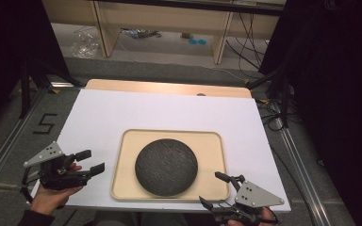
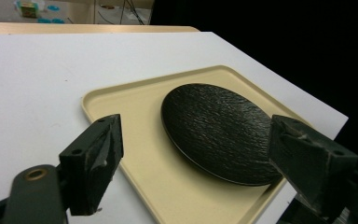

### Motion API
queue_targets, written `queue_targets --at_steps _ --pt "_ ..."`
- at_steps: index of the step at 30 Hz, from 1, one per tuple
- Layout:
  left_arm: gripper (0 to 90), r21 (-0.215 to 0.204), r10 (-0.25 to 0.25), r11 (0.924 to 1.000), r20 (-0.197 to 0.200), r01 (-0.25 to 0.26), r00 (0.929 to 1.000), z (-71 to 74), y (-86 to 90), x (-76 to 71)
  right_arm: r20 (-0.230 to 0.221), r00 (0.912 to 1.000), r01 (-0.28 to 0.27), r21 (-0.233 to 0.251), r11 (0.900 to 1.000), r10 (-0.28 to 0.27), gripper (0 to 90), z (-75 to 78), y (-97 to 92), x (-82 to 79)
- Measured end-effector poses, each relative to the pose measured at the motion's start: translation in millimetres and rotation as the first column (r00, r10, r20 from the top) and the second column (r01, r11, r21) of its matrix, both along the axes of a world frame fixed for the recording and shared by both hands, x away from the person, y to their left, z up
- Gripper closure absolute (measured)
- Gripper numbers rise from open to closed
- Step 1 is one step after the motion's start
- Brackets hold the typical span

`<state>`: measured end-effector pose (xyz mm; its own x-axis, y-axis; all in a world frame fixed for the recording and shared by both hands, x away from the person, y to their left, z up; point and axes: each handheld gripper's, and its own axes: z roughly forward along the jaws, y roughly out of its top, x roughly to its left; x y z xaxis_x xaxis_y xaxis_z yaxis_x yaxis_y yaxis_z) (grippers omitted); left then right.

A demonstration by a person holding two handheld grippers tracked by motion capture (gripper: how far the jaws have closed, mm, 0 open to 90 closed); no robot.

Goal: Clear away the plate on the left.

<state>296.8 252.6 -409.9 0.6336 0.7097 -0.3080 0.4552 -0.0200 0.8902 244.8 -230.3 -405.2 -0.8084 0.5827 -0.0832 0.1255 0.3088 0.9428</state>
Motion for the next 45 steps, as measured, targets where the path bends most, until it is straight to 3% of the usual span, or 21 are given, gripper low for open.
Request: queue_targets --at_steps 7,15,21,22,24,25,33,34,36,38,41,43,45 --pt "18.2 0.010 -0.035 0.9993 0.008 0.035 0.9993 1.9 -10.1 -12.8 0.005 1.0000 -0.001 0.003 1.0000 0.001 19.0 0.2 0.6 -0.3" --pt "18.5 0.043 -0.040 0.9983 0.019 0.039 0.9990 2.2 -15.6 -22.2 0.001 1.0000 -0.004 -0.003 1.0000 0.004 18.8 0.3 0.3 -0.5" --pt "18.7 0.049 -0.038 0.9981 -0.002 0.038 0.9993 1.3 -19.3 -28.1 0.001 1.0000 -0.006 -0.004 1.0000 0.006 18.7 0.4 0.8 -1.0" --pt "18.7 0.068 -0.060 0.9960 0.018 0.058 0.9981 1.4 -19.9 -29.0 0.002 1.0000 -0.006 -0.003 1.0000 0.006 18.7 0.3 1.0 -0.9" --pt "18.7 0.066 -0.046 0.9968 0.006 0.046 0.9989 1.4 -21.5 -31.2 0.005 1.0000 -0.007 -0.002 1.0000 0.007 18.7 -0.3 1.4 -0.9" --pt "18.7 0.084 -0.069 0.9943 0.024 0.066 0.9973 1.6 -22.4 -32.3 0.006 1.0000 -0.008 -0.001 1.0000 0.008 18.7 -0.3 1.5 -0.8" --pt "18.6 0.080 -0.070 0.9945 0.038 0.067 0.9968 2.5 -27.9 -41.9 0.009 1.0000 -0.004 -0.001 1.0000 0.004 18.7 -0.4 1.8 -1.0" --pt "18.6 0.084 -0.086 0.9931 0.055 0.081 0.9948 2.5 -28.4 -43.6 0.005 0.9999 -0.009 -0.002 1.0000 0.009 18.7 -0.5 1.7 -0.9" --pt "18.5 0.078 -0.071 0.9946 0.048 0.067 0.9963 2.6 -29.3 -45.6 0.007 1.0000 -0.006 -0.002 1.0000 0.006 18.7 -0.3 1.6 -0.9" --pt "18.0 0.074 -0.107 0.9921 0.070 0.102 0.9918 3.0 -29.5 -47.2 0.006 0.9999 -0.009 -0.001 1.0000 0.009 18.6 -0.4 1.7 -0.6" --pt "17.6 0.061 -0.095 0.9939 0.060 0.092 0.9936 3.0 -31.4 -49.9 0.007 0.9999 -0.009 -0.003 1.0000 0.009 18.6 -0.3 1.7 -0.8" --pt "17.3 0.084 -0.115 0.9906 0.079 0.108 0.9903 2.9 -32.9 -49.8 0.007 0.9999 -0.011 -0.002 0.9999 0.011 18.6 -0.4 2.0 -0.7" --pt "16.6 0.074 -0.118 0.9910 0.074 0.112 0.9903 2.2 -33.6 -49.7 0.006 0.9999 -0.010 -0.005 0.9999 0.010 18.6 -0.5 1.9 -1.1"
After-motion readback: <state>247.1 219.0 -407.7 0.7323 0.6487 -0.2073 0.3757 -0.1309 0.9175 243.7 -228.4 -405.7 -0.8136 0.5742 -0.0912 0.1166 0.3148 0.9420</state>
